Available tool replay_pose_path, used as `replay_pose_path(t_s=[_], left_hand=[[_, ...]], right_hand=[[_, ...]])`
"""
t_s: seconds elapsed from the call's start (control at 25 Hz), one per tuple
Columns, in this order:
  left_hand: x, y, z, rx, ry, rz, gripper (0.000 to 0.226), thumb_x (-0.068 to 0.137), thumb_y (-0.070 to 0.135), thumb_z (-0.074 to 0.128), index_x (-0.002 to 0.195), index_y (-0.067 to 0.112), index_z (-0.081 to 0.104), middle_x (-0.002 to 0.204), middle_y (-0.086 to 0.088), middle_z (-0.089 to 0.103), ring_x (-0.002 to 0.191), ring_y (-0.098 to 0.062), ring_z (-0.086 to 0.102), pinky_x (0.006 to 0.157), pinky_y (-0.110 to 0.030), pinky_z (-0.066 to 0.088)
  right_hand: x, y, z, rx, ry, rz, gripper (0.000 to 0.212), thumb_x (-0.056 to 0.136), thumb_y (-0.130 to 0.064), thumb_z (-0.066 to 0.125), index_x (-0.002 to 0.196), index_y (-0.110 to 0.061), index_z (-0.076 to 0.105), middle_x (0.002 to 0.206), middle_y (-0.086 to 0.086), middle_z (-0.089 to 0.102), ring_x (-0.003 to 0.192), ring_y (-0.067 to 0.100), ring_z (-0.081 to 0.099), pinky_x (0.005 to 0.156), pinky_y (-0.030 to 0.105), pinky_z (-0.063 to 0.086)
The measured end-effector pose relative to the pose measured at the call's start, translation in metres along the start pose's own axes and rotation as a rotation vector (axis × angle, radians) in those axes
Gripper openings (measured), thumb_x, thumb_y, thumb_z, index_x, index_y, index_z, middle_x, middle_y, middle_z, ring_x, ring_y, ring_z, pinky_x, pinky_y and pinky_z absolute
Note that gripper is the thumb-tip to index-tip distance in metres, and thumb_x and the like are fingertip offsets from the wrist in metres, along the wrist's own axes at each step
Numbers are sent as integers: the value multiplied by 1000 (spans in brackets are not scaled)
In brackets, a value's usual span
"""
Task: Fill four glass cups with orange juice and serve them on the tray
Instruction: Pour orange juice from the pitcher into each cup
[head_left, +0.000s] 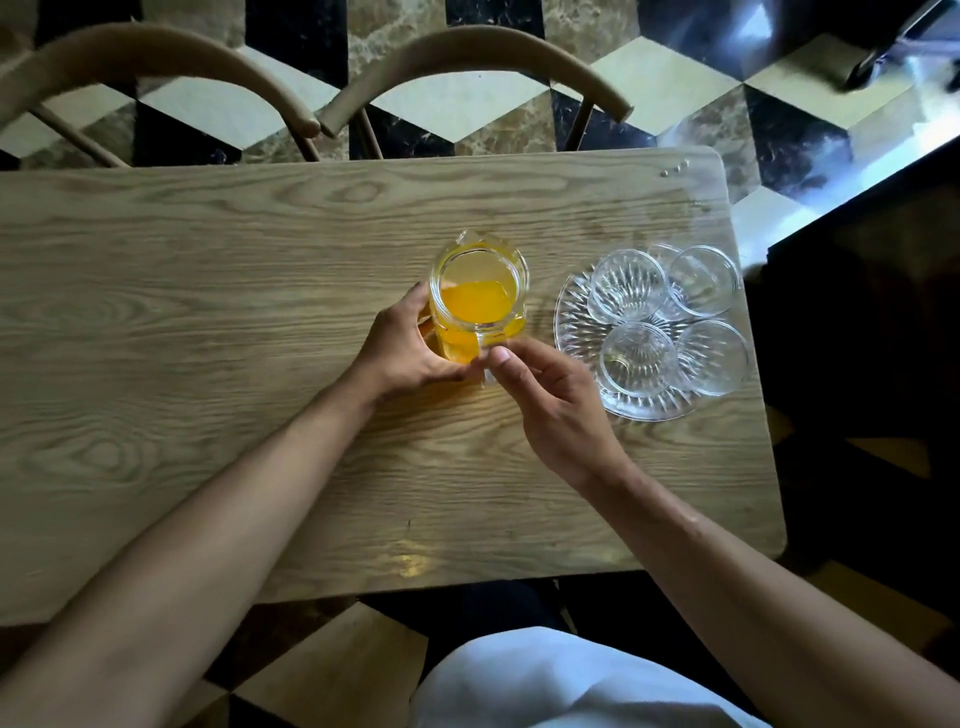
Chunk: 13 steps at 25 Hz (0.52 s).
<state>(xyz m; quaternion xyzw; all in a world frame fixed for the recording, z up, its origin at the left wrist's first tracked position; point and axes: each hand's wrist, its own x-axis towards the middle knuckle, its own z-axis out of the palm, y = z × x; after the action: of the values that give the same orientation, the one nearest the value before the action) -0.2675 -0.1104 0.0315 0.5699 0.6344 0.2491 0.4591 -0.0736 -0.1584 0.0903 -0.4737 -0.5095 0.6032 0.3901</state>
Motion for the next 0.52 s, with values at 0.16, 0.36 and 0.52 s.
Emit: replay_pose_path(t_s=[0.16,0.36,0.52], left_hand=[[-30,11,16,-12,70,-78,94,45,46,102,127,29,60,102,19,67,91,-2,68,76,0,47],[-80,33,57,-26,190,-135,96,43,62,92,126,23,63,109,6,75,99,-13,71,86,-25,56],[-117,55,108,-77,251,-155,94,42,61,94,121,22,64,107,6,78,100,-11,74,88,-30,60]], right_hand=[[-16,-8,-11,-20,-26,3,29,105,-9,55,90,11,71,82,4,72,80,3,61,80,16,46],[-55,-18,-37,3,-43,-14,35,106,-10,53,84,14,67,78,10,67,74,0,58,75,13,44],[-96,-25,-66,60,-12,-2,35,102,-23,51,77,-1,59,73,14,60,72,10,55,71,17,44]])
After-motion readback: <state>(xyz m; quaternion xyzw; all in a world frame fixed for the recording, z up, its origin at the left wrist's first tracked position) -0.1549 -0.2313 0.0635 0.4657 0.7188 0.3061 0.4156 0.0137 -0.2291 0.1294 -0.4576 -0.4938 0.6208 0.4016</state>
